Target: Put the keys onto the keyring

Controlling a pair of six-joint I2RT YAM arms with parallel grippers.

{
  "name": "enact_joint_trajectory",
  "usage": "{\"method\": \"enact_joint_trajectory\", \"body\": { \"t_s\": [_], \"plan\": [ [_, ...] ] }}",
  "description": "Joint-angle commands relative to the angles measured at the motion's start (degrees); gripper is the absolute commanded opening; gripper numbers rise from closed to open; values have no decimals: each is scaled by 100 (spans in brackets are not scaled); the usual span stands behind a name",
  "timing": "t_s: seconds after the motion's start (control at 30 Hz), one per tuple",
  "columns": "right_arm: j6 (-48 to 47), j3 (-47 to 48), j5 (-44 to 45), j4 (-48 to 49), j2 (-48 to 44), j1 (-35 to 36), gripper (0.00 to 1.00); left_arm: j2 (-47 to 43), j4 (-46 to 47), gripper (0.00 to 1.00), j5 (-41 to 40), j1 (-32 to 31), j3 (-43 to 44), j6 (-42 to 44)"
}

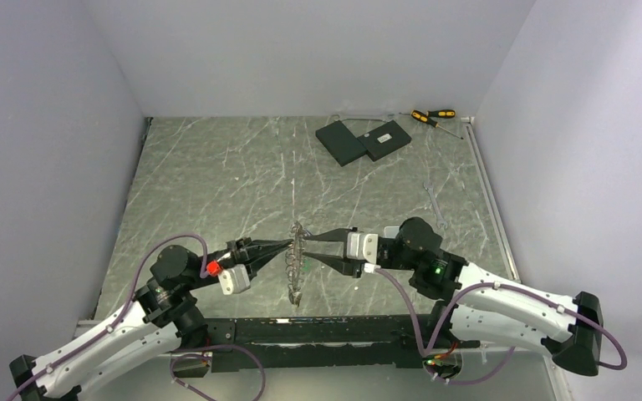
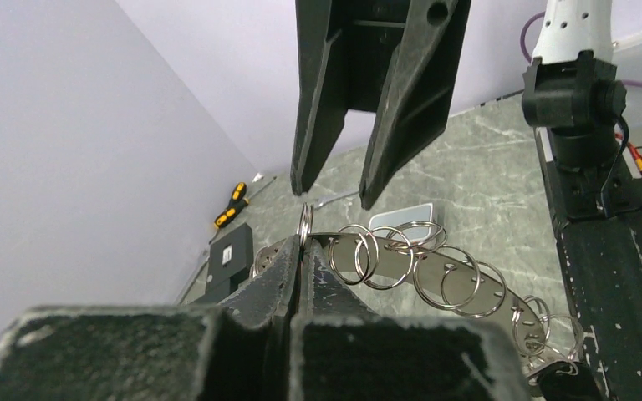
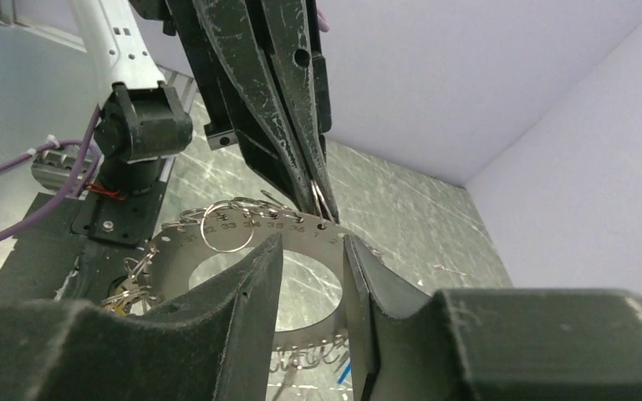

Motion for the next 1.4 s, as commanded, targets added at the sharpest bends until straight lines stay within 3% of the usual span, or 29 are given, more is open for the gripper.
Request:
{"method": "enact_joint_trajectory", "body": {
  "t_s": [0.0, 0.53, 0.93, 1.13, 1.23, 1.3, 1.37],
  "plan": [
    [140, 164, -247, 431, 127, -17, 37, -21, 930, 0, 349, 88, 19, -332],
    [95, 523, -148, 518, 489, -22, 36, -38, 813, 0, 517, 172, -30, -350],
    [143, 588, -313, 424, 560, -21, 18, 24, 926, 0, 509, 226, -70, -426],
    [137, 596, -342, 400, 569, -26, 0, 47, 947, 0, 494, 241, -74, -446],
    [77, 592, -284, 349, 544, -22, 0, 42, 621, 0, 466, 244, 34, -269],
    [1, 611, -186, 209, 534, -21, 0, 14, 99, 6, 497, 247, 204, -22],
    [-127, 675, -42, -42, 555, -22, 0, -18, -504, 22, 525, 247, 419, 224]
  ]
}}
